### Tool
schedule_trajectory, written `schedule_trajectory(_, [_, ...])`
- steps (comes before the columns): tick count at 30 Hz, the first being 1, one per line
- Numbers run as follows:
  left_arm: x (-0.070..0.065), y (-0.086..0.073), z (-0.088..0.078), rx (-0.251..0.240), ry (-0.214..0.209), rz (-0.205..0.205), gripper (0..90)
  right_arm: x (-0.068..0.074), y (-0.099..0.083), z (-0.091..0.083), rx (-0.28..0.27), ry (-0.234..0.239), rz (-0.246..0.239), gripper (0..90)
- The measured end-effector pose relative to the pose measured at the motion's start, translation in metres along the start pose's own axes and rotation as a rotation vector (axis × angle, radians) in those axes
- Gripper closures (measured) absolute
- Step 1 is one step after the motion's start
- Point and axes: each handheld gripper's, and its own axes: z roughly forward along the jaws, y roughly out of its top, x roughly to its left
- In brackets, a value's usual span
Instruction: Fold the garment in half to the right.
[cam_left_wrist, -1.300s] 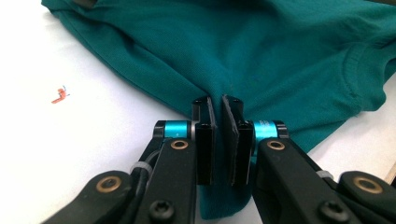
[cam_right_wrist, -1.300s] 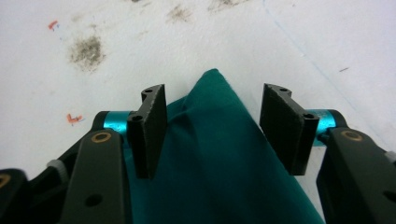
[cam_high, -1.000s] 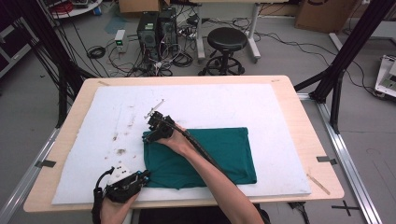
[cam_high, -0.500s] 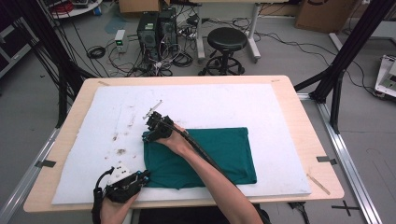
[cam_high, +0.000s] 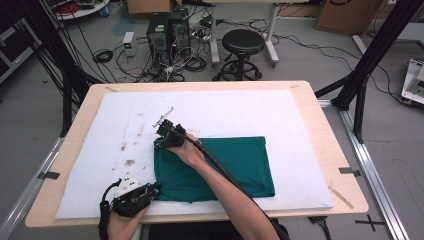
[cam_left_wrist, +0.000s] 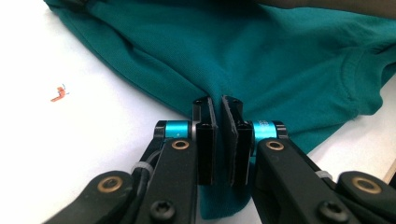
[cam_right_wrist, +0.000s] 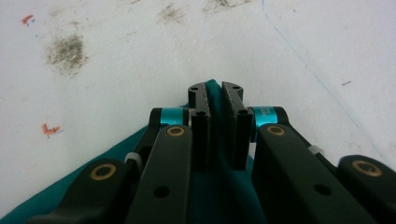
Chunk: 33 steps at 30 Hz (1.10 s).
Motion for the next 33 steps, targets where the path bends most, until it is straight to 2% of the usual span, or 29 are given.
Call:
schedule_trajectory(6, [0.001, 0.004, -0.005, -0.015, -0.013, -0.008, 84.8, 0.0, 0.001, -0.003, 0.0, 0.008, 0.009, 84.2])
schedule_trajectory(9, [-0.001, 0.007, -0.009, -0.027, -0.016, 0.0, 84.8, 0.001, 0.003, -0.008, -0.018, 0.013, 0.01, 84.2])
schedule_trajectory(13, [-0.002, 0.012, -0.017, -0.048, -0.024, 0.006, 84.9, 0.0, 0.006, -0.019, -0.058, 0.029, 0.025, 84.3])
schedule_trajectory(15, [-0.001, 0.016, -0.021, -0.059, -0.022, 0.011, 84.9, 0.0, 0.009, -0.026, -0.087, 0.038, 0.041, 84.3])
schedule_trajectory(19, [0.001, 0.022, -0.034, -0.084, -0.01, 0.017, 84.9, 0.0, 0.014, -0.037, -0.144, 0.052, 0.042, 84.3])
schedule_trajectory(21, [0.001, 0.024, -0.039, -0.091, -0.002, 0.019, 84.9, 0.001, 0.016, -0.04, -0.16, 0.065, 0.057, 84.4])
schedule_trajectory(24, [0.002, 0.026, -0.045, -0.095, 0.001, 0.025, 84.9, 0.002, 0.017, -0.042, -0.186, 0.077, 0.051, 84.3])
schedule_trajectory(33, [-0.004, 0.024, -0.036, -0.089, -0.022, 0.029, 84.9, -0.001, 0.014, -0.051, -0.161, 0.073, 0.031, 84.3])
